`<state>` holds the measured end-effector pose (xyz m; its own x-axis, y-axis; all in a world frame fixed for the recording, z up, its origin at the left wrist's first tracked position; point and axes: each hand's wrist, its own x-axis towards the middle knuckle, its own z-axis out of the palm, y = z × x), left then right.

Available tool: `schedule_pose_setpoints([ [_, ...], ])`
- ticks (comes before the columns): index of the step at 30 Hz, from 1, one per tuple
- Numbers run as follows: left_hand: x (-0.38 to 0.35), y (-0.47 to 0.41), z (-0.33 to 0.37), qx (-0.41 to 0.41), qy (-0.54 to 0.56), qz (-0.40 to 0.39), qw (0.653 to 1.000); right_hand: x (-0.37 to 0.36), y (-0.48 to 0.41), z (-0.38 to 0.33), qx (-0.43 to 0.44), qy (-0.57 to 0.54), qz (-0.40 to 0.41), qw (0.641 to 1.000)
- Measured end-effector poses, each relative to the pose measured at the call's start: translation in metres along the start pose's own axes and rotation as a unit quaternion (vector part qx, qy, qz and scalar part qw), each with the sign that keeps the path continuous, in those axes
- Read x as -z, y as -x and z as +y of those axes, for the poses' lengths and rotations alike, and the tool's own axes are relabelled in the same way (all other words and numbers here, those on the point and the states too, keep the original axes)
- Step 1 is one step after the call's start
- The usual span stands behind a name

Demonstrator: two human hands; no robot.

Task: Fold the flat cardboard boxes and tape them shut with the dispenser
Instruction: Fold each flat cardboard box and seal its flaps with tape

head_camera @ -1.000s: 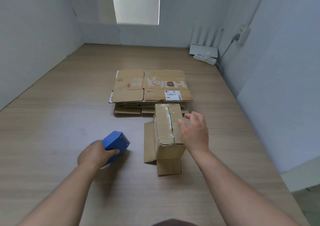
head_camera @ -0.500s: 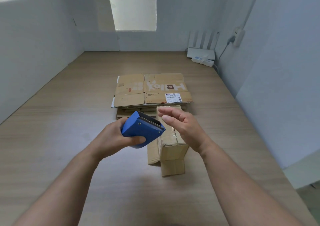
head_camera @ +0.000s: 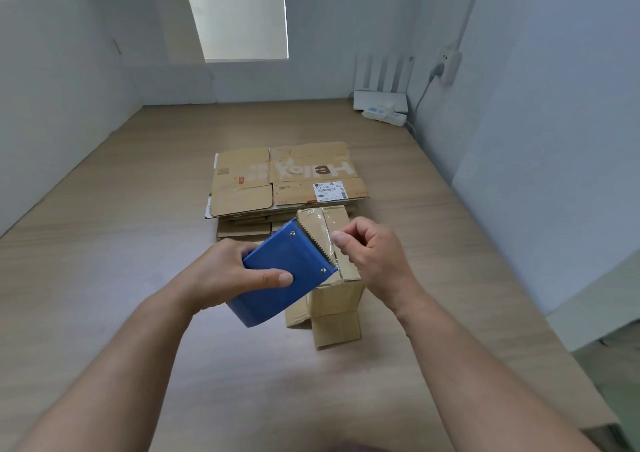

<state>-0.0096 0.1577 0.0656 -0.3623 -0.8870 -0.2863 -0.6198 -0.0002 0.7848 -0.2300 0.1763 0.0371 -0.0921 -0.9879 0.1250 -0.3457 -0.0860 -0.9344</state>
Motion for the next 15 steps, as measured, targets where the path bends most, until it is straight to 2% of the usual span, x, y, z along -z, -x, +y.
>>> schedule_pose_setpoints([
  [6,-0.006,-0.007,0.012,0.011,-0.012,-0.019,1.000,-0.008,0.009,0.006,0.016,0.182,0.083,0.980],
  [15,0.027,0.004,-0.008,0.088,-0.096,-0.094,0.987,0.019,0.018,0.044,-0.139,0.188,0.153,0.960],
])
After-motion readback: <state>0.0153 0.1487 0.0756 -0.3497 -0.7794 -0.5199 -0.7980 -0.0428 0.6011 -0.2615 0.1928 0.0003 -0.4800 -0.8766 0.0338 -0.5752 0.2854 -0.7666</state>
